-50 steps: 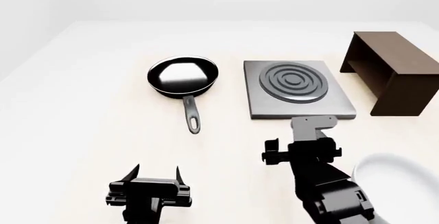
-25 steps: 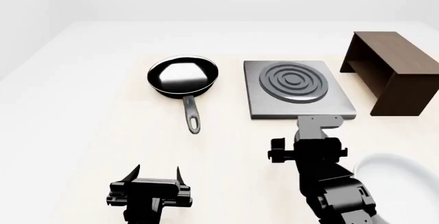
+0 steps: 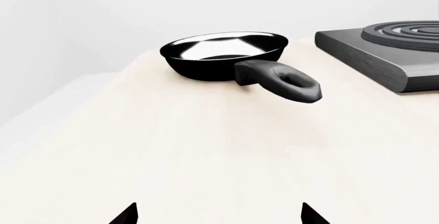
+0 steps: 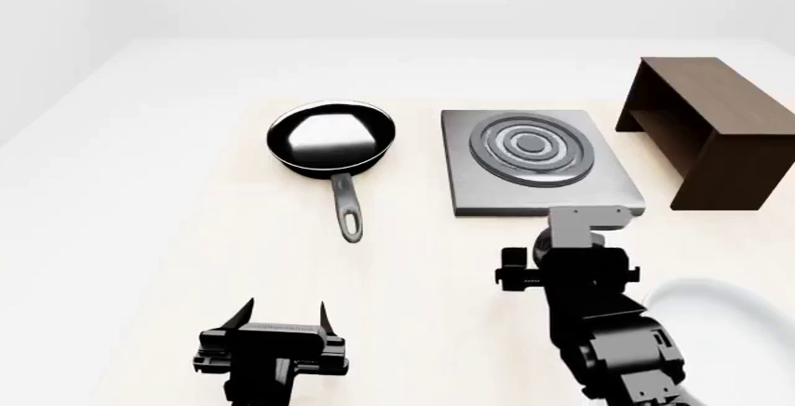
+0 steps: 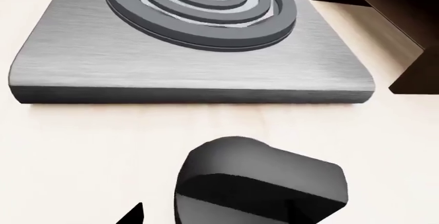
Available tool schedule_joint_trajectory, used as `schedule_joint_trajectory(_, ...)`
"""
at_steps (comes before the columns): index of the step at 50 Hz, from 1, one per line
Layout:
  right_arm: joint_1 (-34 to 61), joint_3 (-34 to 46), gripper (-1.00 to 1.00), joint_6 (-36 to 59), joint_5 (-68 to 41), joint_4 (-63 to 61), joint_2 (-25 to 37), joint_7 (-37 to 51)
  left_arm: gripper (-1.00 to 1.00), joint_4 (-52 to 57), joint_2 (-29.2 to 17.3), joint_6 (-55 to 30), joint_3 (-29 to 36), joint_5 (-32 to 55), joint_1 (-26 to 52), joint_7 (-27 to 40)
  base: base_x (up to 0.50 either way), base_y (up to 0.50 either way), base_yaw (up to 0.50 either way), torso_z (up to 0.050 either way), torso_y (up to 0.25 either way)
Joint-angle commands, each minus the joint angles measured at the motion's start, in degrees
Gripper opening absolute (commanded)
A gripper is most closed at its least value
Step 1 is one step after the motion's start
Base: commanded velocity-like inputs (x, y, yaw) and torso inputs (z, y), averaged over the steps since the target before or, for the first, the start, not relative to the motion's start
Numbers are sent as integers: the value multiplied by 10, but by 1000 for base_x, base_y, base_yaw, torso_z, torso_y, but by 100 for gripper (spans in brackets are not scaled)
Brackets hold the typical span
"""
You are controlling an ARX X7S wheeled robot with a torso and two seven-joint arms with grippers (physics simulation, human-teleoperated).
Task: Turn on the stove.
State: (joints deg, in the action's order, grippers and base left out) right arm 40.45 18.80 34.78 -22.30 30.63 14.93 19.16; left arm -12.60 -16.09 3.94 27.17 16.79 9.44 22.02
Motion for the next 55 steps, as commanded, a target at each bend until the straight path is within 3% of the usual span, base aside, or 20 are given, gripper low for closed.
schedule_joint_trajectory(1, 12, -3, 100, -10, 2, 29, 1, -1, 100, -5, 0, 2, 2, 1, 2, 0, 0, 0, 0, 0, 0)
schedule_joint_trajectory(55, 39, 1, 100, -49, 8, 108, -3, -12, 100, -14, -1, 5, 9, 5, 7, 4, 0, 0, 0, 0, 0)
